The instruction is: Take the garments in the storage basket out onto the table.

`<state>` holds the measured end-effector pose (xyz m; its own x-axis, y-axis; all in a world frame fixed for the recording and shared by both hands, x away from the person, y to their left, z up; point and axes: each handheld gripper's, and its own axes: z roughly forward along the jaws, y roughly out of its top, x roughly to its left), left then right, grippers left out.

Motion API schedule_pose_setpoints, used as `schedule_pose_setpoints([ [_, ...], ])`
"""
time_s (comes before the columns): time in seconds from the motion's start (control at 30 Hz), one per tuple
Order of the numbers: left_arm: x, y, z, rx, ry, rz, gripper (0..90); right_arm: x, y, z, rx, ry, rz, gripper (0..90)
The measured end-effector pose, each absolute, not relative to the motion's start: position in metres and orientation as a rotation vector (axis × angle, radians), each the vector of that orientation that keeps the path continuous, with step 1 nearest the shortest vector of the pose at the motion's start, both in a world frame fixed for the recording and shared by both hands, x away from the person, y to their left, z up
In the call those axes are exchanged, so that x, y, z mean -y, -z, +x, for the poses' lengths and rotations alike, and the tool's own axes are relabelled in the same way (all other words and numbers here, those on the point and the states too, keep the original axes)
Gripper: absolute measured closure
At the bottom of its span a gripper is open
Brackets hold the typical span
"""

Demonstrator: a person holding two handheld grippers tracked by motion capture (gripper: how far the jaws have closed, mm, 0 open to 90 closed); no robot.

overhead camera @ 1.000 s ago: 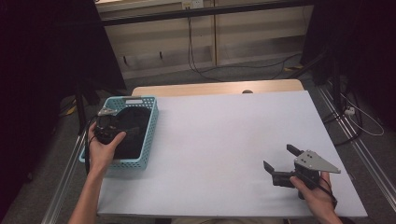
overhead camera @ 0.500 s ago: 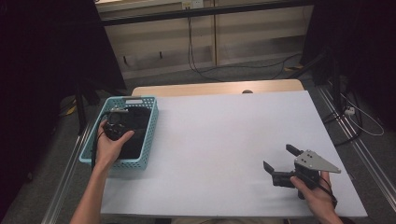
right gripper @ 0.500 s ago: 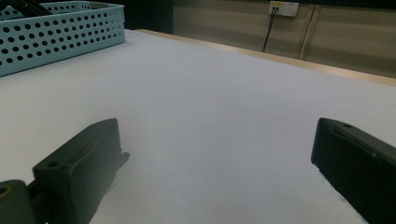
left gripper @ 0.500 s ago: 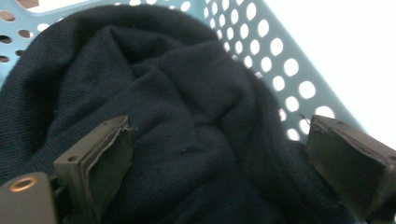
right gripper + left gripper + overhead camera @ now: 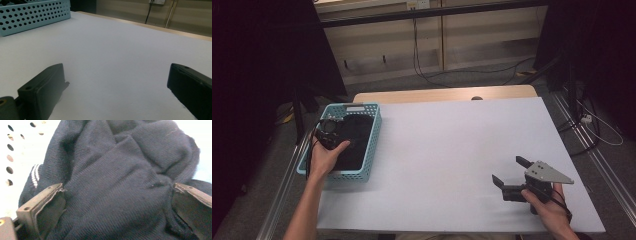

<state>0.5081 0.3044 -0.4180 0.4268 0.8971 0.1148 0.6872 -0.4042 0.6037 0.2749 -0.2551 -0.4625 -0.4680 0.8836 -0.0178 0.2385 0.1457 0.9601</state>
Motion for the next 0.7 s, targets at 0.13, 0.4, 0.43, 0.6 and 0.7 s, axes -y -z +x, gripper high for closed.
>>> schedule_pose_setpoints([
  [0.13, -0.306, 0.422, 0.514, -1.366, -0.571, 2.230, 0.0, 0.254, 0.463, 0.275, -1.833, -1.344, 1.070, 1.2],
  [0.4, -0.308, 0.429, 0.518, -1.411, -0.464, 2.221, 0.0, 0.252, 0.465, 0.274, -1.863, -1.341, 1.055, 1.3],
  [0.43, -0.307, 0.428, 0.518, -1.417, -0.439, 2.233, 0.0, 0.252, 0.465, 0.274, -1.864, -1.342, 1.054, 1.3],
  [0.6, -0.299, 0.424, 0.520, -1.413, -0.344, 2.304, 0.0, 0.252, 0.465, 0.276, -1.863, -1.338, 1.062, 1.4],
  [0.7, -0.296, 0.425, 0.520, -1.401, -0.352, 2.317, 0.0, 0.252, 0.466, 0.277, -1.863, -1.335, 1.067, 1.4],
])
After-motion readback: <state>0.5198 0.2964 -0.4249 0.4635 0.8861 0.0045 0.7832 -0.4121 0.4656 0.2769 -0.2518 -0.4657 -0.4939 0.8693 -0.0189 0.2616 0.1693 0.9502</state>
